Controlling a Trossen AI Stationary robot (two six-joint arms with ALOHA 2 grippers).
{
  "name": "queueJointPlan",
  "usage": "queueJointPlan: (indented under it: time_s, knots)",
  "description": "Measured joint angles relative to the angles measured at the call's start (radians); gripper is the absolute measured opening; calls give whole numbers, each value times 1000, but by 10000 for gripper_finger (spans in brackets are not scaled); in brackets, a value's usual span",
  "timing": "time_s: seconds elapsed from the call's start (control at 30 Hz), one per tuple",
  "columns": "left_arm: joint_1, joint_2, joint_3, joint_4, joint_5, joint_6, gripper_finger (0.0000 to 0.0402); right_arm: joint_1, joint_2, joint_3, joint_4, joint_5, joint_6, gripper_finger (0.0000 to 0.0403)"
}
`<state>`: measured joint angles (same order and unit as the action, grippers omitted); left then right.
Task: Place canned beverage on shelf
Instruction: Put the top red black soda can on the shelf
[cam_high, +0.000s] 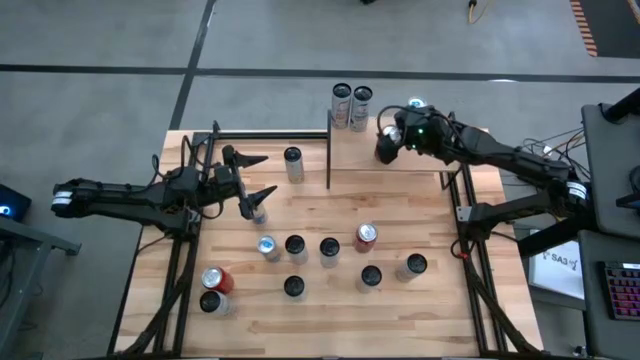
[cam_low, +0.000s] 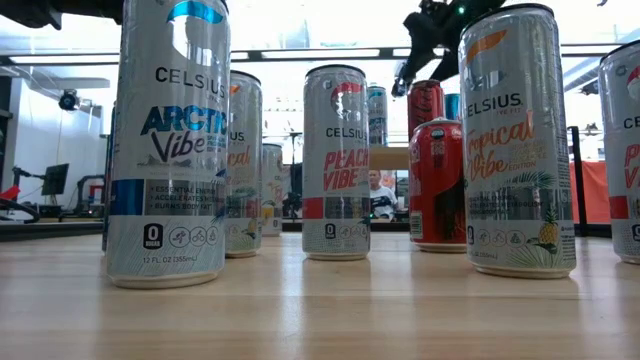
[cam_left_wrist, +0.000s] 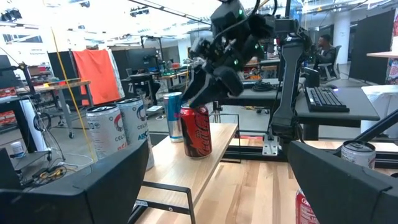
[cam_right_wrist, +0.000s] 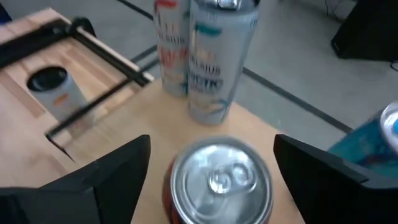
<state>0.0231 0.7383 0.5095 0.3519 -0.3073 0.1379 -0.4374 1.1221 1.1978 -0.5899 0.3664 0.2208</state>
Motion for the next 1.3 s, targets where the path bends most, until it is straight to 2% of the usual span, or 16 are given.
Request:
queueJointPlan:
  time_s: [0.23, 0.33, 0.43, 0.7, 0.83, 1.3]
  knots:
    - [0, 0, 0, 0, 0, 9, 370, 1, -1, 51, -7, -2, 2, 327]
    - [0, 0, 0, 0, 0, 10, 370, 1, -1, 59, -51, -8, 50, 309]
    - [0, 0, 0, -1, 0, 10, 370, 0, -2, 62, -121, -7, 87, 263]
    - [0, 0, -1, -1, 0, 14, 370, 1, 0, 45, -160, 0, 98, 84]
    - [0, 0, -2, -1, 0, 14, 370, 0, 5, 45, -166, 8, 70, 20]
    - [0, 0, -2, -1, 0, 14, 370, 0, 5, 108, -263, -1, 73, 12]
